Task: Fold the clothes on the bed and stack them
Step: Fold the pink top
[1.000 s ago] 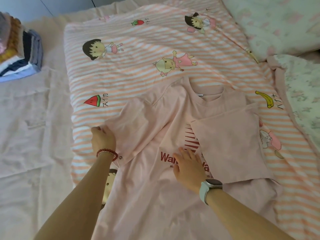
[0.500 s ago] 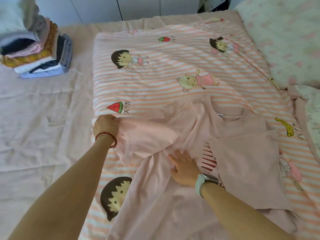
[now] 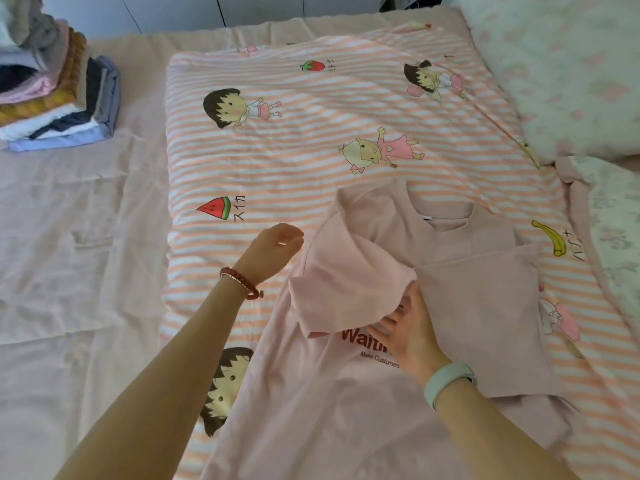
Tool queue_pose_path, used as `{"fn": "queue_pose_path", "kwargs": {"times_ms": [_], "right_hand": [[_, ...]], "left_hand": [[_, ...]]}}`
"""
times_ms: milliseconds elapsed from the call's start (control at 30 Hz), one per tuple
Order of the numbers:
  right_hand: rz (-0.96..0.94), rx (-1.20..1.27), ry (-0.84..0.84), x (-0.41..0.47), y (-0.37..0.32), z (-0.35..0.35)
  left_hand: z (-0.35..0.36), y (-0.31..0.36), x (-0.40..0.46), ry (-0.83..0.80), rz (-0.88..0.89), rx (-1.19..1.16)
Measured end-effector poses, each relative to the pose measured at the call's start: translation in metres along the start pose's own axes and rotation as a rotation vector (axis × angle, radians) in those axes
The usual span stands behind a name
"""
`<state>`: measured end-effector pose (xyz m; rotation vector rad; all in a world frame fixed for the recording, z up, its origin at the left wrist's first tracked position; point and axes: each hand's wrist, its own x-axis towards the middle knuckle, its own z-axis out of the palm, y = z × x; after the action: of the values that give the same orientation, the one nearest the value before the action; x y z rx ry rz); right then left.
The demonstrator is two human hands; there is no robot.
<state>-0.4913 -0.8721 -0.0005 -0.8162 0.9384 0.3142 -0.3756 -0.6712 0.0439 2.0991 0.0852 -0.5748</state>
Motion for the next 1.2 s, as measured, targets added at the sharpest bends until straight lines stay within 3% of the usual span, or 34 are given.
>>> {"fn": "queue_pose_path", "kwargs": {"times_ms": [133,200,267,367,433,533,600,700,800,933,1067,1200], "right_hand": [[-0.06,0.086,0.047,0.002,0.003,0.0],[-0.121,0.077,0.095,0.005,-0.002,0.003],[-0.243,-0.103,0.124,0.005,-0.011,0.005],[-0.574,-0.485,0.078,-0.005,-0.031,0.006],[-0.746,-0.647,0.034,-0.009,-0.043,0.004],[-0.861,-0.666,0.141,-0.006,-0.059,-0.005],[-0.826,-0.547,0.246,0.0,-0.069,-0.015],[-0.527,-0.376,0.243,0.009,-0.069,-0.035],[-0.411,-0.563,0.189,0.014,-0.048,-0.056],[-0.361,-0.559,0.159,0.019,-0.037,-0.068],[-0.359,-0.67,0.055,0.018,-0.025,-0.063],[-0.515,-0.738,0.086,0.006,-0.023,-0.05]], "left_hand": [[0.033,-0.031,0.008,-0.044,-0.057,0.11],[0.048,-0.031,0.012,-0.059,0.006,0.179],[0.06,-0.024,0.021,-0.039,0.124,0.343],[0.072,0.005,0.038,-0.043,0.31,0.61],[0.079,0.028,0.054,-0.159,0.373,0.793],[0.086,0.057,0.076,-0.322,0.335,0.937],[0.086,0.07,0.088,-0.279,0.33,0.944],[0.09,0.076,0.099,-0.155,0.382,0.917],[0.109,0.057,0.094,-0.028,0.43,0.939],[0.138,0.011,0.07,0.107,0.578,0.999],[0.154,-0.011,0.069,0.048,0.495,0.915],[0.154,-0.009,0.075,0.06,0.403,0.805]]}}
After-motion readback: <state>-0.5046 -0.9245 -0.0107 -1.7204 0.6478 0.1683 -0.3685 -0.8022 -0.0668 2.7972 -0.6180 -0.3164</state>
